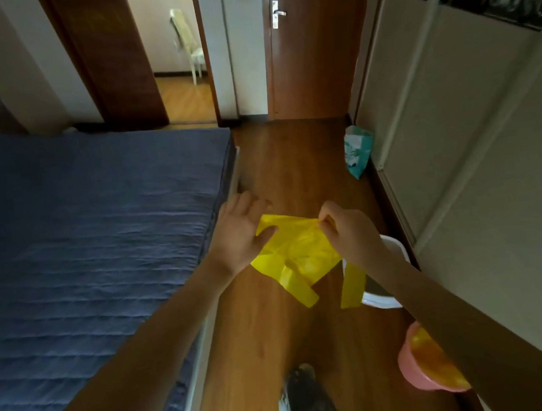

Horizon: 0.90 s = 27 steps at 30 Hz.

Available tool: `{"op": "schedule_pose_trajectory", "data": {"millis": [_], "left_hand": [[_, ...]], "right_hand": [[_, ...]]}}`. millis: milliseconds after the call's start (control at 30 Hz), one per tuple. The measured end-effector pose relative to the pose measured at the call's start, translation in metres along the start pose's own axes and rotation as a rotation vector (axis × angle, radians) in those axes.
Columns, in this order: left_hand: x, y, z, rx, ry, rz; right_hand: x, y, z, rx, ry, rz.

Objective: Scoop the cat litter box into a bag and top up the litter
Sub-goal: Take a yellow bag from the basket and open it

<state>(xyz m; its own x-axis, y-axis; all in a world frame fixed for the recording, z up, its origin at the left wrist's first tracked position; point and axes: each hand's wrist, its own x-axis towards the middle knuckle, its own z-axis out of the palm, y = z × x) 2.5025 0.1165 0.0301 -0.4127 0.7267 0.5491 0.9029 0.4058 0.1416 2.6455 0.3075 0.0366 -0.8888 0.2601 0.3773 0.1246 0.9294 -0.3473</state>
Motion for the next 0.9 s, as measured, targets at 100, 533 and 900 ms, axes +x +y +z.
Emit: {"op": "schedule_pose_trajectory", "data": {"millis": [100,533,900], "left_hand": [[0.04,-0.032,0.027,0.029,-0.057,0.126],[0.195,-0.175,0.1,0.03,-0.279,0.016],[0.33,-0.294,0.185,-0.151,-0.399,0.368]], "right_hand": [[0.065,0.019,0.03,0.007,-0.046,0.022],[0.314,0.056,0.11,0.275,-0.133,0.102],[0.427,0.111,0.178,0.267,-0.059,0.336]]}}
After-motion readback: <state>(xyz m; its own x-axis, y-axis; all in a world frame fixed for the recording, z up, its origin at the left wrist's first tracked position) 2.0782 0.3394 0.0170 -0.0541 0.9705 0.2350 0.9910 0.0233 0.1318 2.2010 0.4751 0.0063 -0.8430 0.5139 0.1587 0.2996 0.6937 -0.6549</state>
